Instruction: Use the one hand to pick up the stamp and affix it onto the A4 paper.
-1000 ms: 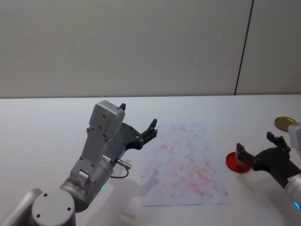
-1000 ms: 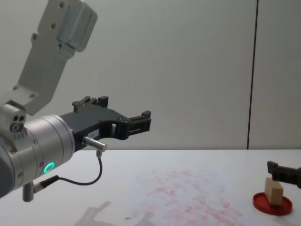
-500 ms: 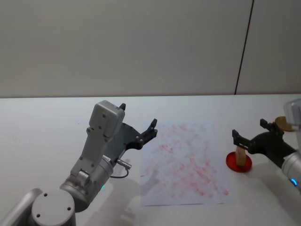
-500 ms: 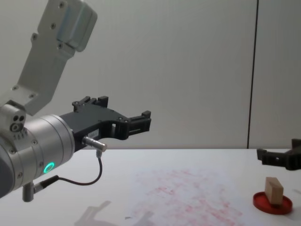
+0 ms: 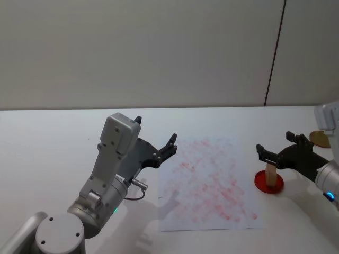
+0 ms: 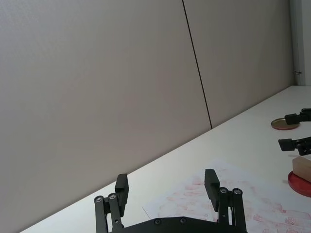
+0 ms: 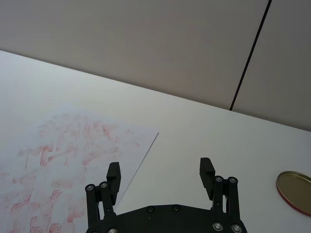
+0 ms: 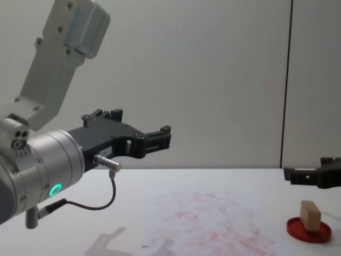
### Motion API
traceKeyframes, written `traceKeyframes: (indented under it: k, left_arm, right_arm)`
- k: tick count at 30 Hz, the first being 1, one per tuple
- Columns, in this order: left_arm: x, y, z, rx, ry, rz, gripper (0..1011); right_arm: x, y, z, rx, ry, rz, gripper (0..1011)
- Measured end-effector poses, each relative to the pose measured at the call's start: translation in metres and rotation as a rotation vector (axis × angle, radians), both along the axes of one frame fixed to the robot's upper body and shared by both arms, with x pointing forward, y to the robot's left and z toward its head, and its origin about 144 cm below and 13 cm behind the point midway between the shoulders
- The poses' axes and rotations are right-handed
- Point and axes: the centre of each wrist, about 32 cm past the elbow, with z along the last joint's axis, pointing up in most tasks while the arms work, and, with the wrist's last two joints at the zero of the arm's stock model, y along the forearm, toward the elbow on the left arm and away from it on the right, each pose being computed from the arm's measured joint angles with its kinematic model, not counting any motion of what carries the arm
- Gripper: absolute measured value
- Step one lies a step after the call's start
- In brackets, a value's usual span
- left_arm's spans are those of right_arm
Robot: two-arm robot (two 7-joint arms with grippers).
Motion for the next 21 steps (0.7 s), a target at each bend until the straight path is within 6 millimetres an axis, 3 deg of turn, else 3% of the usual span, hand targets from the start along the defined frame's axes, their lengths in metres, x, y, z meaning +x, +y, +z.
traceKeyframes:
  k: [21]
  left_arm:
    - [0.0000, 0.0000, 0.0000, 0.000, 0.000, 0.000, 993]
  right_arm:
    - [-0.0026, -0.0085, 0.0079, -0.040, 0.075, 0.048, 1001]
